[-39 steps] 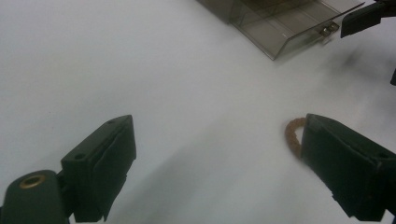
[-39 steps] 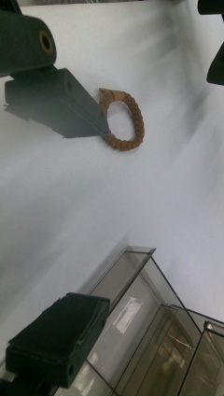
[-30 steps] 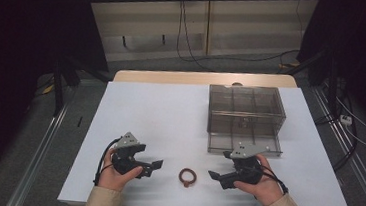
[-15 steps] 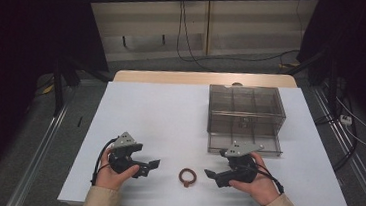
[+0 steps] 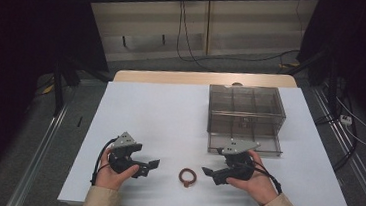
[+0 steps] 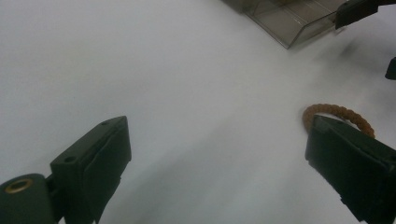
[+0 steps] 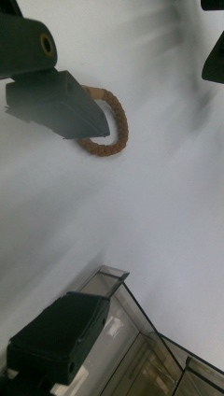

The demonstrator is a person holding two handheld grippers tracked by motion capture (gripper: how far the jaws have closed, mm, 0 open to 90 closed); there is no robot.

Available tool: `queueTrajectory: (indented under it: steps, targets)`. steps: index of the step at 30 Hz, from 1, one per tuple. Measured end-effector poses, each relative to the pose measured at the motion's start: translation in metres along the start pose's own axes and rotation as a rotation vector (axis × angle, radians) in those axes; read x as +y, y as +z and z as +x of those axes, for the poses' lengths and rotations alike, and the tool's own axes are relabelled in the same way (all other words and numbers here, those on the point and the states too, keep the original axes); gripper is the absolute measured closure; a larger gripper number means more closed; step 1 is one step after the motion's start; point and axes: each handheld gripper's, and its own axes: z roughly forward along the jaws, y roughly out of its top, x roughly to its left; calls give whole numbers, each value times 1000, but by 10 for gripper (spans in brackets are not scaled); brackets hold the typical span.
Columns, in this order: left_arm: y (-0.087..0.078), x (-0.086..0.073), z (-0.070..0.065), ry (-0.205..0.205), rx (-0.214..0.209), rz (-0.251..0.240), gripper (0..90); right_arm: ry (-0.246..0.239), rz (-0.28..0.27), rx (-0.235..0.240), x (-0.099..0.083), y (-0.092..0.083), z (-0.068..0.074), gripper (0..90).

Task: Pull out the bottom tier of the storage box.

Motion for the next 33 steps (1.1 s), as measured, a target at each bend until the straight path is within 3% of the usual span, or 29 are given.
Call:
queueTrajectory:
  steps: [14, 19, 25, 28, 33]
  targets:
    - [1, -1, 1, 2, 0, 13, 70, -6, 28, 7, 1, 7, 3, 166]
    - [1, 0, 1, 2, 4, 11, 71, -30, 46, 11, 0, 11, 6, 167]
    - [2, 0, 1, 0, -1, 10, 71, -14, 46, 14, 1, 15, 5, 179]
    - [2, 0, 1, -1, -1, 13, 70, -22, 39, 19, 2, 16, 6, 273]
    - [3, 0, 1, 1, 0, 18, 70, -22, 35, 33, 5, 18, 7, 310]
